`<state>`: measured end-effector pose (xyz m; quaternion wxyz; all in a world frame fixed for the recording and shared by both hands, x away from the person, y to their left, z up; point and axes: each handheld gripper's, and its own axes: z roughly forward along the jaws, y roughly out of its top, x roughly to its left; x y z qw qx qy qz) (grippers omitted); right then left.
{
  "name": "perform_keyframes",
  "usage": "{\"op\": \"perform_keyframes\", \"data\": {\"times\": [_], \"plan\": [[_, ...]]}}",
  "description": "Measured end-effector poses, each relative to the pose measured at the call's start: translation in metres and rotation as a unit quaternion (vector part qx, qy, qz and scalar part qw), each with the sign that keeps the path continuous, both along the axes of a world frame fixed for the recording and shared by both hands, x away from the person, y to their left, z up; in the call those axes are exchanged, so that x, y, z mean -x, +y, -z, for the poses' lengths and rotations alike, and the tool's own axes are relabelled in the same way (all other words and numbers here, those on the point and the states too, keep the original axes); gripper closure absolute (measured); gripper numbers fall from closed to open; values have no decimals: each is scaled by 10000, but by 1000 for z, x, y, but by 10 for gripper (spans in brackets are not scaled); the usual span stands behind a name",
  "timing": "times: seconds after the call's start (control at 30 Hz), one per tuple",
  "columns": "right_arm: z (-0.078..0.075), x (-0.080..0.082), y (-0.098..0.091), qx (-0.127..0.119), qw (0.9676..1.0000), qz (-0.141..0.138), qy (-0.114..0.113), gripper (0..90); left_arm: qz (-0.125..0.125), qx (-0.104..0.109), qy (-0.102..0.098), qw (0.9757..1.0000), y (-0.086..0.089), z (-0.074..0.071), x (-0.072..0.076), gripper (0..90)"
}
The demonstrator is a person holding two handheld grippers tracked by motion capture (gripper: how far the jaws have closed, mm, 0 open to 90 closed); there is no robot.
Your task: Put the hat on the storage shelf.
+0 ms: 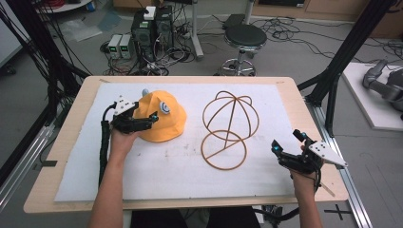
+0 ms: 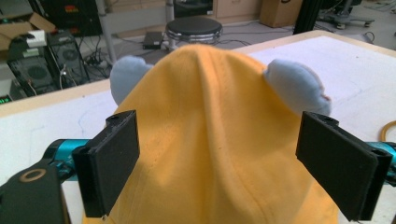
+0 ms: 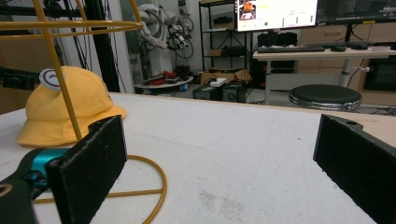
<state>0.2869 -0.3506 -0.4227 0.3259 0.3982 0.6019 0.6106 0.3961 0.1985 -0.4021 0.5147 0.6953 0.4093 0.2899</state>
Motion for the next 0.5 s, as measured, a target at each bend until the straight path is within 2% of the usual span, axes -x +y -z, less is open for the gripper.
{"op": "perform_keyframes", "data": {"times": [0.07,0.13,0.27,0.37,0.5], "plan": [[0,0,0,-8,10000,-6,4,24,14,40,133,9999,2,4,-4,138],[0,0,0,2,10000,-9,4,24,46,49,160,9999,2,5,-5,146],[1,0,2,14,10000,-36,46,24,93,31,96,9999,0,7,-6,219],[1,-1,2,41,10000,-42,30,24,56,1,156,9999,0,9,-9,250],[1,-1,3,65,10000,-38,40,24,46,-16,137,9999,0,10,-9,297]]}}
